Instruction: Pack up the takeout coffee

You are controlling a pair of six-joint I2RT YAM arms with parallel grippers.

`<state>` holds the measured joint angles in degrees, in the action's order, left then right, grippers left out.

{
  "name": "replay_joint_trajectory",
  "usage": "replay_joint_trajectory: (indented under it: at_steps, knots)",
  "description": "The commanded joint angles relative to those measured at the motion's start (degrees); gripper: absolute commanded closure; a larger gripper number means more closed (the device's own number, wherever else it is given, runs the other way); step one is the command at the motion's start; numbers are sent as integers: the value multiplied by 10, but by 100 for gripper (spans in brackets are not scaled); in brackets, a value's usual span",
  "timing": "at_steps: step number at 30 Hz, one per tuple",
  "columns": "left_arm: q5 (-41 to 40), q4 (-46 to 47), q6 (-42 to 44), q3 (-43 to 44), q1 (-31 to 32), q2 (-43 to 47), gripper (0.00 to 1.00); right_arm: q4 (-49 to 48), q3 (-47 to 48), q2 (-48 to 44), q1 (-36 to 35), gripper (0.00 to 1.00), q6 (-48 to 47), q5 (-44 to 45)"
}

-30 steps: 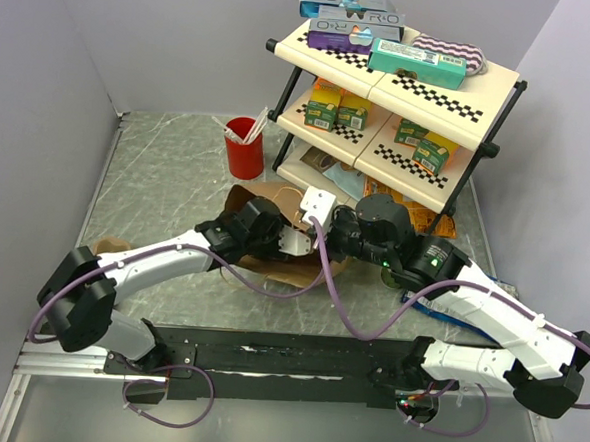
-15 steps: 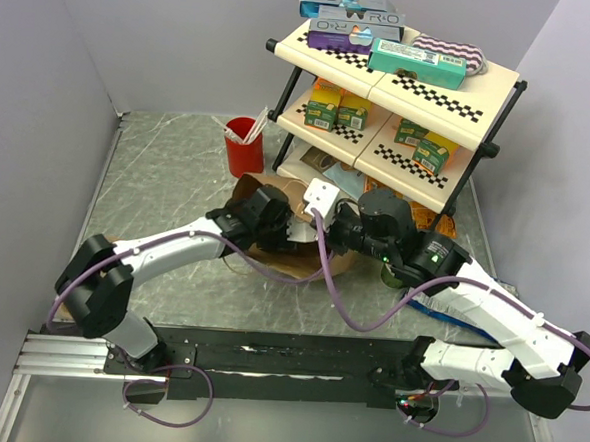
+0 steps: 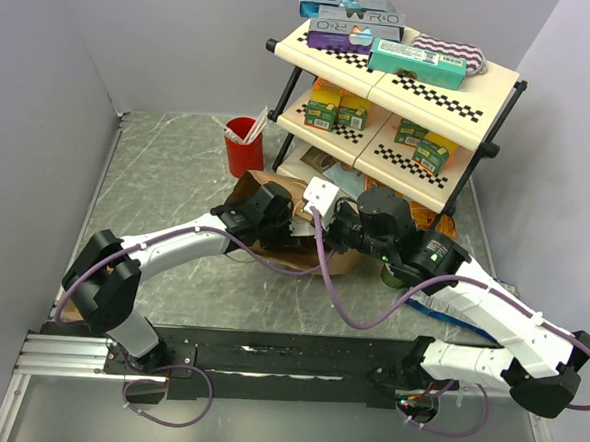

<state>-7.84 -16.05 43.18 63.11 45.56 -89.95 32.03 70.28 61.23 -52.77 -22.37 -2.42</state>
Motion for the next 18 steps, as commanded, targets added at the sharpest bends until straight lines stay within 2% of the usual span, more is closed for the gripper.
replay_joint_trajectory:
  at_steps: [1,6,10,18]
  knots:
    - [29,-71,-87,0,-14,5,49,13,19,-10,-14,100,14,-61]
    - [34,-79,-96,-3,-14,31,27,22,14,-14,-14,100,2,-65]
    - [47,-89,-106,-11,-14,61,1,33,13,-19,-14,100,-6,-63]
    - [101,-100,-115,-30,-13,118,1,47,20,-23,-15,100,-11,-65]
